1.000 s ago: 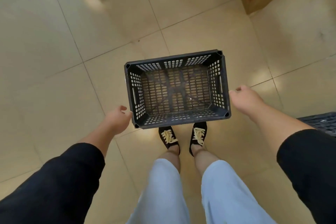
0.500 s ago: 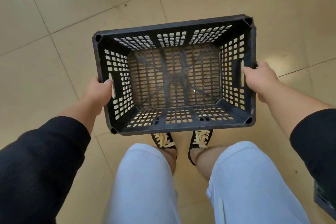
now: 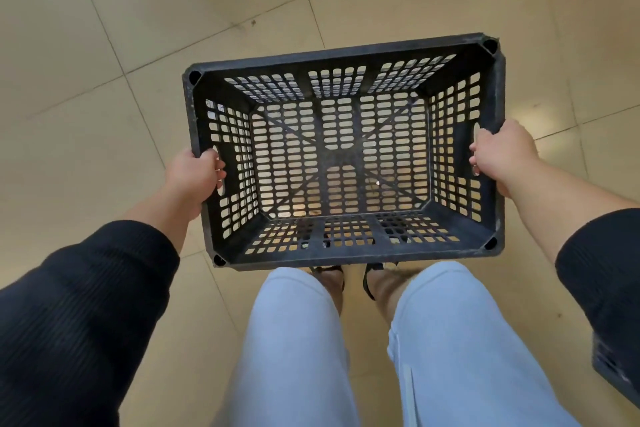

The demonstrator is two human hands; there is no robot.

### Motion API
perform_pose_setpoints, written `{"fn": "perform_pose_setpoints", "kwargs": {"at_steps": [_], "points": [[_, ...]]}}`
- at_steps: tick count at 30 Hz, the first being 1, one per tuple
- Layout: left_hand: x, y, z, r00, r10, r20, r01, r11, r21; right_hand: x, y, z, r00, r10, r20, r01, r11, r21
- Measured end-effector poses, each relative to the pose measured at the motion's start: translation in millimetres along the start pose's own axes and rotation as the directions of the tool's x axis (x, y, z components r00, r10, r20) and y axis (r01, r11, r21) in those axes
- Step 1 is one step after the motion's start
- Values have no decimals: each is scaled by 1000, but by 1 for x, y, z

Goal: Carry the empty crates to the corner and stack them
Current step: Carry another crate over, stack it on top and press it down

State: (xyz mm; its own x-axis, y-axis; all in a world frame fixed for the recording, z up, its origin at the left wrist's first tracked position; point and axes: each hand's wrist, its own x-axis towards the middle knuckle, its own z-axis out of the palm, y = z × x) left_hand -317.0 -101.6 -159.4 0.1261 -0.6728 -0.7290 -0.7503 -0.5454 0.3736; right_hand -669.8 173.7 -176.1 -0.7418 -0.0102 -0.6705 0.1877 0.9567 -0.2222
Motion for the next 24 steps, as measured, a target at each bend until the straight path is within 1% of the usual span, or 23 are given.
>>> {"fn": "perform_pose_setpoints", "kwargs": {"at_steps": [4,9,12,15,18,20,24], "points": [[-66,26,-57,1000,-4,-12,5,1000,27,-68,-9,-64,1000,9,-25,-10,999,-37],[-170,53,-135,1000,7,-15,-6,998,62,-169,-28,-158,999,-7,-40,5,999,-54],[-225,65,-181,1000,28,-11,-27,998,65,-224,-39,-207,997,-41,-58,36,996,-85],[-269,72,-218,999,37,-15,-37,999,16,-270,-56,-250,991,-121,-66,112,986,-121],[-305,70,-246,1000,-22,18,24,993,-112,-308,-73,-282,976,-217,-35,209,966,-155],[-326,63,-260,998,-40,44,46,986,-162,-326,-81,-299,962,-273,-19,265,945,-193],[-365,38,-277,999,-43,-6,41,973,-228,-348,-92,-319,926,-376,41,373,889,-265]]}}
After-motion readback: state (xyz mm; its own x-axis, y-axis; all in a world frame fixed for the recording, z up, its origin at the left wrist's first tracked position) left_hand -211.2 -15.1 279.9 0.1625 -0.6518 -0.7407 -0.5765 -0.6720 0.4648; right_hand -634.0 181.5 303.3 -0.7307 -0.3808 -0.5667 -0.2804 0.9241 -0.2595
